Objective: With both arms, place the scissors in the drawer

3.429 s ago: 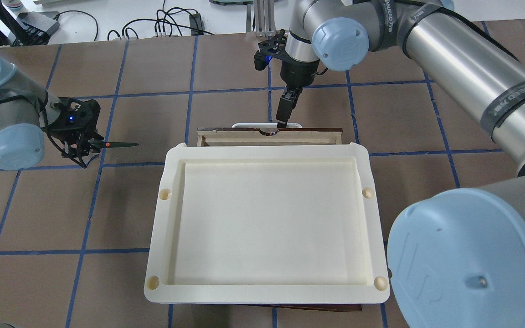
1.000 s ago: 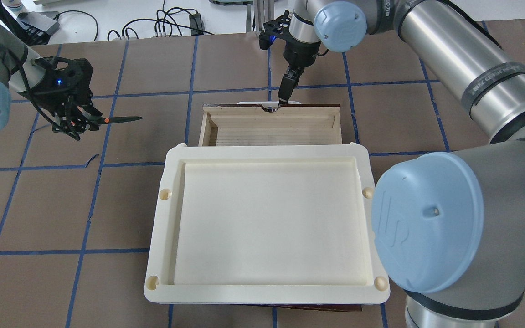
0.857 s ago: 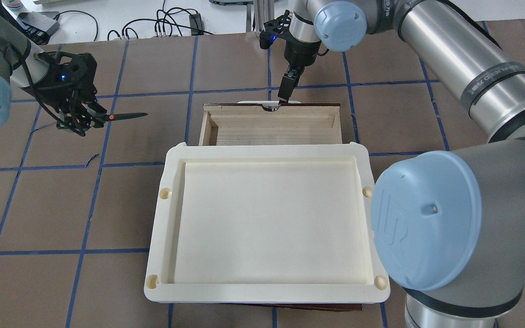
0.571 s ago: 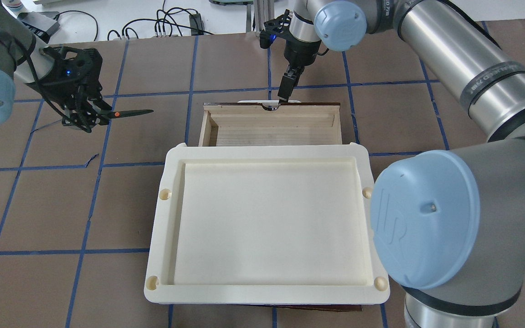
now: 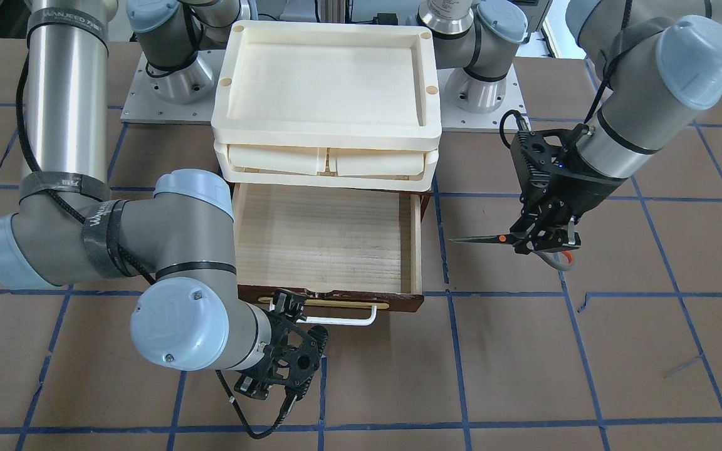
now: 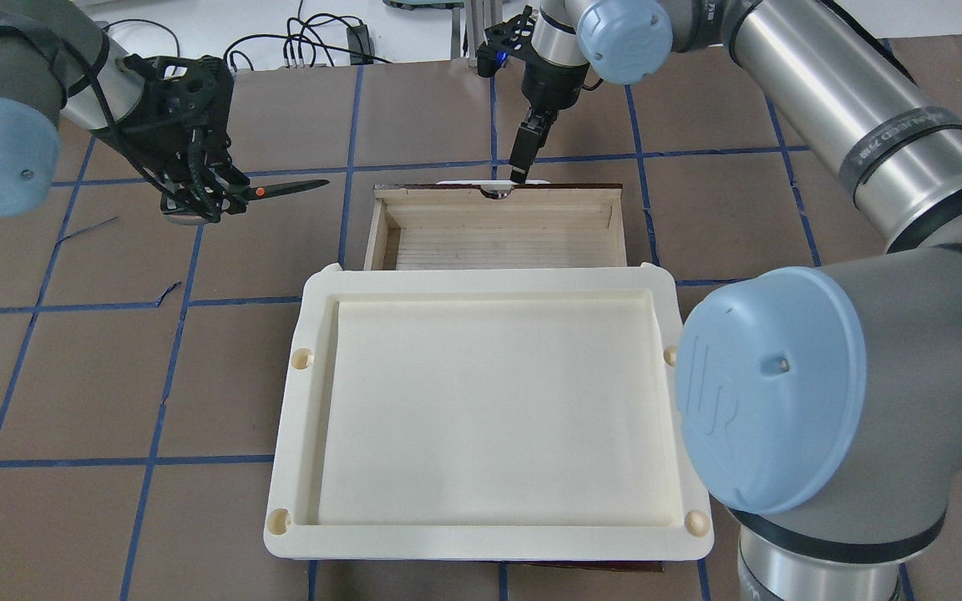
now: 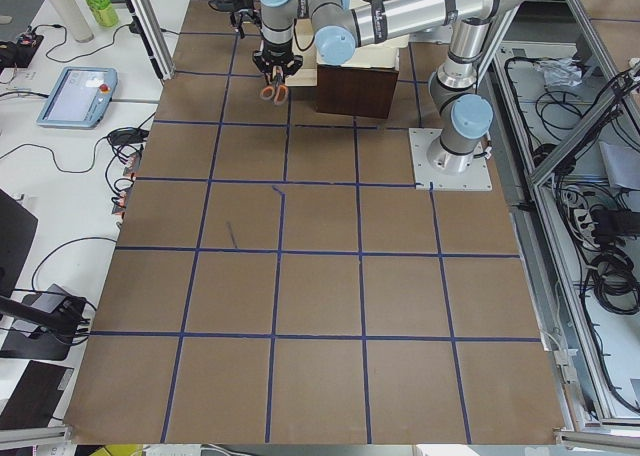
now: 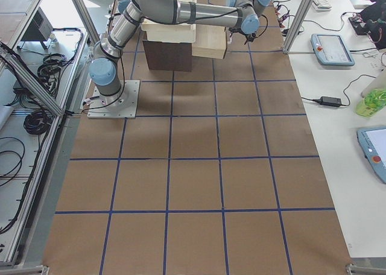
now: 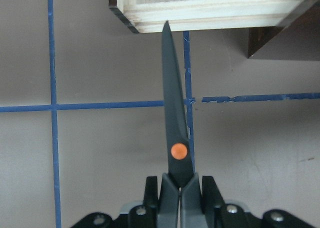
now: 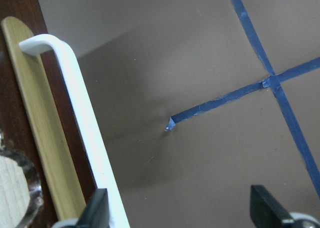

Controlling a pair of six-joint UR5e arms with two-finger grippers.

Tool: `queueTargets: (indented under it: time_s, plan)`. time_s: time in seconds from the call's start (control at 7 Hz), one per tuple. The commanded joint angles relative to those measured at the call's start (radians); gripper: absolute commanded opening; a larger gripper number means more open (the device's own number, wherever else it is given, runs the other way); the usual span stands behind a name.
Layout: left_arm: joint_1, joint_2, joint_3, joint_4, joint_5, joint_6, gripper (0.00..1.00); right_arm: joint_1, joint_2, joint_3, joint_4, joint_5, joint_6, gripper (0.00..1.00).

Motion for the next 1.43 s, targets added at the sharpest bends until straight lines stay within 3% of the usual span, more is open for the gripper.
queueTargets:
  time_s: [0.0,0.43,0.86,1.29]
  plan:
    - [-0.045,0.008,0.008,-0.001,-0.006,-0.058,0.18,-0.002,-0.054,0.008,0.002,-0.002,0.002,1.00]
    - [-0.144,-0.005,0.016,0.015,-0.012,-0.187,0.18,-0.069,-0.160,0.028,0.022,0.001,0.003,1.00]
    - [-0.227,-0.034,0.037,0.021,-0.052,-0.322,0.20,-0.163,-0.367,0.226,0.043,-0.005,0.057,1.00]
    - [-0.334,-0.124,0.066,0.107,-0.050,-0.408,0.21,-0.271,-0.522,0.272,0.111,-0.074,0.094,1.00]
